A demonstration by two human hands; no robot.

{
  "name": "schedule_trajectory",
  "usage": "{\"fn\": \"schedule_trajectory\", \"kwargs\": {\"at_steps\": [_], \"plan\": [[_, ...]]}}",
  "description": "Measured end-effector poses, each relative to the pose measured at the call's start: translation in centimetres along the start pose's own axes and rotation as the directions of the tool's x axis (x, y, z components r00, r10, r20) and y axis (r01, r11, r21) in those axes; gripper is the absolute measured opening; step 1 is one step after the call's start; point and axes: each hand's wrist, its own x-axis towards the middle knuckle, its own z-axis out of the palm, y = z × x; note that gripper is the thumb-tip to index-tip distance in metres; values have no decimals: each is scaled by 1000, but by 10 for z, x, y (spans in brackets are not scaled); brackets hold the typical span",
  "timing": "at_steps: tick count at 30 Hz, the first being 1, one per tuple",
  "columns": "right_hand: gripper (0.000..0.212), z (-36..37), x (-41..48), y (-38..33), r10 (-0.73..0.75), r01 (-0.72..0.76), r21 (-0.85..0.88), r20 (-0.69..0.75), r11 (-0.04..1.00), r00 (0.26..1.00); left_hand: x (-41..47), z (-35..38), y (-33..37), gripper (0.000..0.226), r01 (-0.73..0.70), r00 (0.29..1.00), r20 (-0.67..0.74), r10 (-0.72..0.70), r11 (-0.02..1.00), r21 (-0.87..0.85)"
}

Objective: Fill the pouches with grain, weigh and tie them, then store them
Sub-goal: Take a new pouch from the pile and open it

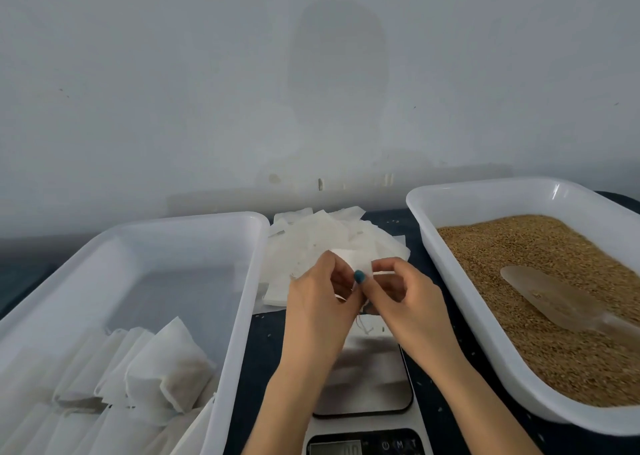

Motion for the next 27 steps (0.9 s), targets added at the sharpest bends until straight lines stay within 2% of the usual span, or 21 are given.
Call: {"fn": "schedule_trajectory", "kwargs": {"at_steps": [2,5,9,12,15,17,19,21,22,24,27], "plan": [[10,0,-3,-3,-6,6,13,11,1000,1000,-5,-1,1,26,6,1000,7,-6,1000,-10],[17,-2,-5,-6,17,-17,4,61,1000,998,-8,-2,-1,31,43,998,36,-43,999,-22],[26,-8,-4,-4,65,-57,-53,159,997,985,-10,-6,0,26,37,999,29,-36,999,-37],[26,-10,-4,-2,124,-113,-84,145,990,982,-12,-6,1,27,-8,999,-39,11,997,74],[25,-11,-4,0,130,-109,-176,114,978,985,-16,-6,6,29,-132,986,-58,156,944,303],[13,-13,-4,-2,92,-66,-211,116,975,989,-16,-7,6,39,-278,957,28,288,891,360],[4,-16,-4,-7,48,-24,-214,106,977,993,-15,-9,3,63,-431,898,202,390,872,234],[6,-19,-4,-12,8,15,-238,98,971,995,-16,-10,-1,89,-468,841,358,406,878,103],[7,-20,-4,-15,1,27,-255,108,967,994,-16,-8,-3,98,-473,831,384,403,874,108],[8,-21,-6,-19,1,38,-267,145,963,989,-17,-3,-5,99,-464,856,343,388,868,176],[6,-25,-11,-23,-20,56,-257,143,965,990,-17,-5,-7,81,-366,907,297,298,907,208]]}}
